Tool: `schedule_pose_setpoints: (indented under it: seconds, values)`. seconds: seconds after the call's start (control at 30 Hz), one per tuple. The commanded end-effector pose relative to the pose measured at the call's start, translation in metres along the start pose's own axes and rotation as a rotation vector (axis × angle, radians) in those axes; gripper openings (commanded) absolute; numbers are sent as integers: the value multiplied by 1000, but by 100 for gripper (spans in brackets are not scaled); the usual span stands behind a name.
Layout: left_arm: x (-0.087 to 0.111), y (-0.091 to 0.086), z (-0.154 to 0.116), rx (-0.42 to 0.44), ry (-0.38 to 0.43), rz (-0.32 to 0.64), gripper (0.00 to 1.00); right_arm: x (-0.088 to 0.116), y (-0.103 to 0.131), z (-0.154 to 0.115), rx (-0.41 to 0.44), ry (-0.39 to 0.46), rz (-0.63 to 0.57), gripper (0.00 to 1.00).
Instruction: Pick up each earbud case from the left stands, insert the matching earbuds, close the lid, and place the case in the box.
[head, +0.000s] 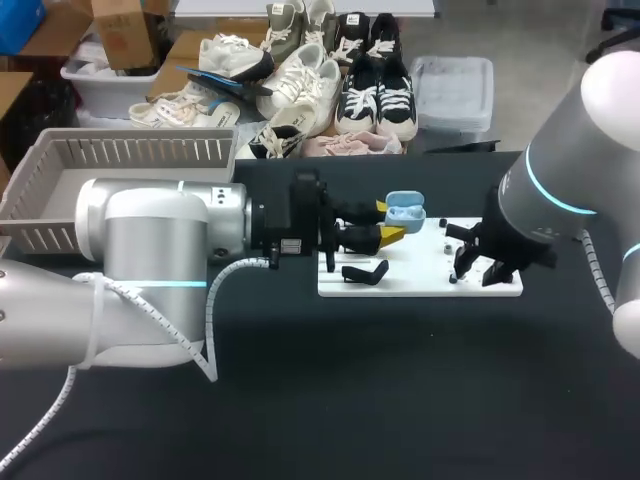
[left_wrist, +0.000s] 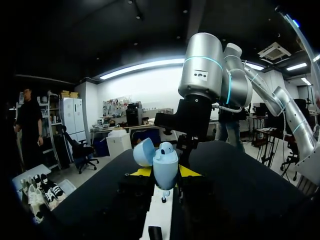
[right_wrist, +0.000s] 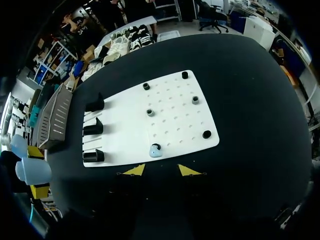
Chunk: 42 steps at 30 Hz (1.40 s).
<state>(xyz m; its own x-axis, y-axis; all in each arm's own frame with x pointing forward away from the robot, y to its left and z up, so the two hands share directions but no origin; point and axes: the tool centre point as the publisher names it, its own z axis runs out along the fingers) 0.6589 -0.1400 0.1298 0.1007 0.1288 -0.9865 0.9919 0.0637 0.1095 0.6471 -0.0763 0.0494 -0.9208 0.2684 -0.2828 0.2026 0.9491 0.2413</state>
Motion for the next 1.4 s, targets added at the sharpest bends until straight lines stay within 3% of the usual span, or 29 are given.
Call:
schedule_pose_setpoints:
  seconds: [0.03,1.4]
  values:
    - [2,1,-6,-20,-18,3,0,-1,3,5,6,-1,2,35]
    - [2,3,-10,-30,-28,1,0,-4,9,28,-55,16,37,35]
